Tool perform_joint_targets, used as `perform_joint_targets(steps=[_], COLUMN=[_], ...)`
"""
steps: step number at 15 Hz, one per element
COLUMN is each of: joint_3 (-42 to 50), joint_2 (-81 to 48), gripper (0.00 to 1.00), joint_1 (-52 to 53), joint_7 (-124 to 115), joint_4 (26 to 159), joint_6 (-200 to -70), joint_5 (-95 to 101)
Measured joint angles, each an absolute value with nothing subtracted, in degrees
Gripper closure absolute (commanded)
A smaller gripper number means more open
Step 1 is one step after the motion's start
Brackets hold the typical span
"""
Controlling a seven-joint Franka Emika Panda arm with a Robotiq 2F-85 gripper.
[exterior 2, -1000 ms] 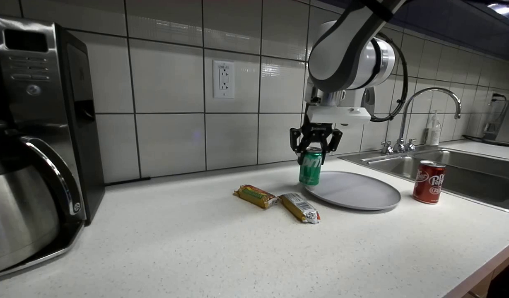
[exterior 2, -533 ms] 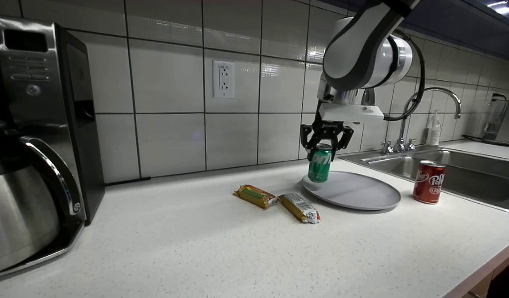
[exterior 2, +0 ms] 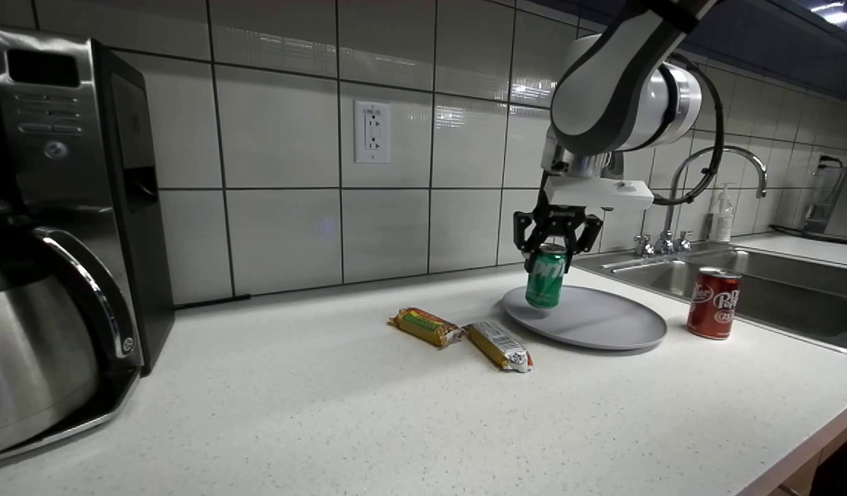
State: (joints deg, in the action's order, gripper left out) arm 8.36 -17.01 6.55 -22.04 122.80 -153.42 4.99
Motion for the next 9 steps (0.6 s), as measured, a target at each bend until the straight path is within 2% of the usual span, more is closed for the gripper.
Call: perform_joint_targets(steps=[9], joint_3=[8.36], joint_2=[-17.76], gripper=[0.62], joint_1=[5.33], joint_7=[-22.04], joint_4=[123.01], joint_6=[-153.16], joint_5=[4.78])
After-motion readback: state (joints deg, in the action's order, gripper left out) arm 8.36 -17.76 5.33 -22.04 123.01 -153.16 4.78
